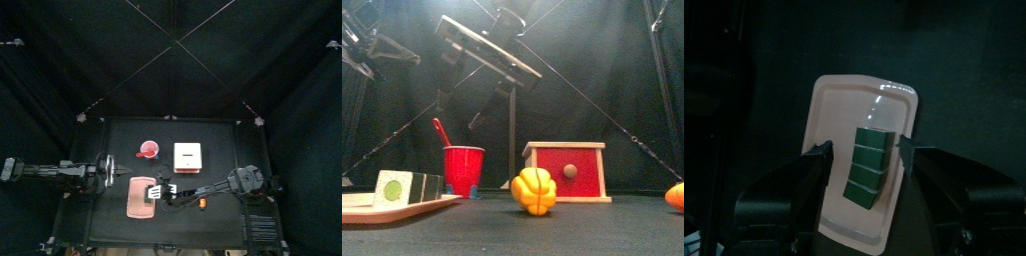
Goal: Grab knife
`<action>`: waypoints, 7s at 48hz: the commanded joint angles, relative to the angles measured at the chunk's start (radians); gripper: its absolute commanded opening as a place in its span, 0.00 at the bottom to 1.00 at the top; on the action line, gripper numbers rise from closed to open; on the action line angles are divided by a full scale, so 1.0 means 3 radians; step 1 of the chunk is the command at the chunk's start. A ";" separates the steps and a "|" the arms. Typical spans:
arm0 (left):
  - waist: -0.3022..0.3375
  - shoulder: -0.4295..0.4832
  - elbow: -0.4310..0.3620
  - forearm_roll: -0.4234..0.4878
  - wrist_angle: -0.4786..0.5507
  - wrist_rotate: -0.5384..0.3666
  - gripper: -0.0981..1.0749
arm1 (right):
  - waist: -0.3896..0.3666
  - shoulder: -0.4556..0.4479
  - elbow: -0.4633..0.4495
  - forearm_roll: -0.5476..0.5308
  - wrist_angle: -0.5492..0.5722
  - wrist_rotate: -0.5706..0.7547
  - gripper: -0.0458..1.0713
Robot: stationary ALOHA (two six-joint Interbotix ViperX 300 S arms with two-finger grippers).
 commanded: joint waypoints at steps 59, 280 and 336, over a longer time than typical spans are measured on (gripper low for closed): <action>0.0225 0.0430 -0.0731 -0.0061 0.0522 0.0056 0.80 | -0.0286 -0.2730 0.2797 -0.2337 -0.0128 0.0087 0.34; 0.0895 0.1406 -0.0813 0.1488 0.1212 0.1657 0.82 | -0.0251 -0.3390 0.3426 -0.1958 -0.0107 0.0082 0.33; 0.0890 0.1677 -0.1161 0.1764 0.1606 0.1672 0.68 | -0.0266 -0.3390 0.3431 -0.1958 -0.0107 0.0082 0.33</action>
